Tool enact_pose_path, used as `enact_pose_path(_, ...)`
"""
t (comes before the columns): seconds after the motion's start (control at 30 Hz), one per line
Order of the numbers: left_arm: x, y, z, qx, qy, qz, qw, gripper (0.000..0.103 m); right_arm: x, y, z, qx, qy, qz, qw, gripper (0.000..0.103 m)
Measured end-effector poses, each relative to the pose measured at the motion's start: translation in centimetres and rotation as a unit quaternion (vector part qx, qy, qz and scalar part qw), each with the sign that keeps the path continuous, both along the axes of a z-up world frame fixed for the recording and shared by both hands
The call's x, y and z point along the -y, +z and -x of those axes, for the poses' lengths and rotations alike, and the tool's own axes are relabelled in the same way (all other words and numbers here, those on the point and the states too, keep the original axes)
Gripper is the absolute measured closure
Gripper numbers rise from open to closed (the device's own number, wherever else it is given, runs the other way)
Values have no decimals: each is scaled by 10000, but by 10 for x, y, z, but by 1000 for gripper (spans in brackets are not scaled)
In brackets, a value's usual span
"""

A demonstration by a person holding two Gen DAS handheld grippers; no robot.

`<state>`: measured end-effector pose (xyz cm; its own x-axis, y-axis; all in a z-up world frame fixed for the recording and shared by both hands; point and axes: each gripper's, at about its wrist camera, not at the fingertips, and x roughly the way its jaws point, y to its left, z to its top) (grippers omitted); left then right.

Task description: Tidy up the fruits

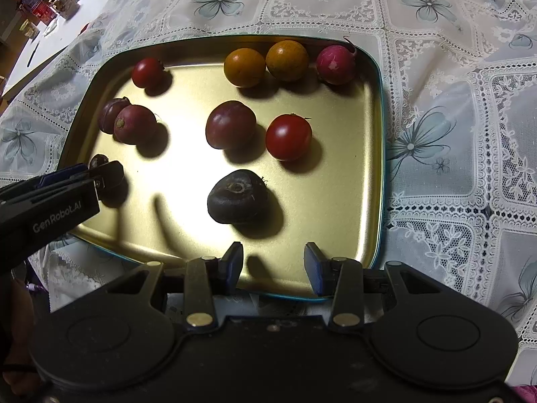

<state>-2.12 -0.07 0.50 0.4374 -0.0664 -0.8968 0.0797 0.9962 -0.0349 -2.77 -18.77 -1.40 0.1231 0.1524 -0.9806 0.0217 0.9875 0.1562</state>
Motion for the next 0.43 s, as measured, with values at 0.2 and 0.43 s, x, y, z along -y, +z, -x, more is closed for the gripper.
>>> enact_pose_path(0.2,1,0,0,-6,-6,1,10000,54,0,0,0,-18,7,-4,10000,60)
enact_pose_path(0.43,2,1,2,33,-29,17,10000,54,-1,-2,0,-39,14,-9,10000,60)
